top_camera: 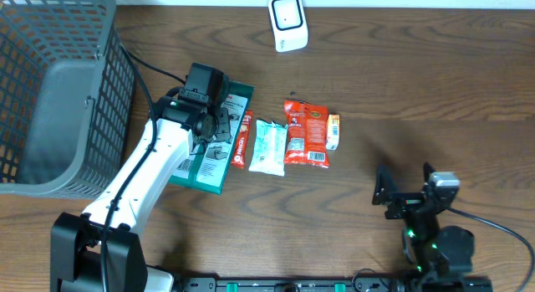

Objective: Scan the item barcode
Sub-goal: 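Carry the gloves pack out and lay it left of the Nescafe stick, then reach the right gripper toward the orange packet beside the red bag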

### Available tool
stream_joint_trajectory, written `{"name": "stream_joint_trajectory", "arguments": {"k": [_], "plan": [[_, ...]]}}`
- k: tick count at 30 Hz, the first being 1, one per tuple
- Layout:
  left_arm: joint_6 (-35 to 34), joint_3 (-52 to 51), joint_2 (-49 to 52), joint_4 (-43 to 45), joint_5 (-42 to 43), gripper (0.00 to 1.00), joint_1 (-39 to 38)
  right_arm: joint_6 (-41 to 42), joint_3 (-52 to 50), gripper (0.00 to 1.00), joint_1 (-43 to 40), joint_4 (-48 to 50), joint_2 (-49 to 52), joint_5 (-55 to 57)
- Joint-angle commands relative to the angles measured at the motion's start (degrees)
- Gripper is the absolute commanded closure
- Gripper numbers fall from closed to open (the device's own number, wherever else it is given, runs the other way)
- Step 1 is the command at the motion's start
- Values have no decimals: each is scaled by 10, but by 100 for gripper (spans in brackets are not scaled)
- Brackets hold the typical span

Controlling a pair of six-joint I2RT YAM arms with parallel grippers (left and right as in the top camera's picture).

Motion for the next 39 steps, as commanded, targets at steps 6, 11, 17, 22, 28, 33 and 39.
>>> {"name": "stream_joint_trajectory", "arguments": {"k": [6,11,17,22,28,33,39], "plan": [[2,-5,4,2,-1,40,1,2,210,1,-6,-73,141,-9],[2,-5,4,0,-1,31,1,2,399,1,-6,-230,322,-44],[2,-5,4,0,-1,30,1,-33,642,1,-5,-488,543,-45],[2,-5,4,0,-1,30,1,-33,725,1,-5,-524,660,-73],[2,-5,4,0,-1,30,1,-26,710,71,11,-524,727,-147],[2,-5,4,0,-1,29,1,-13,706,92,66,-523,786,-83],[2,-5,4,0,-1,29,1,-2,706,41,131,-508,882,-17]]}}
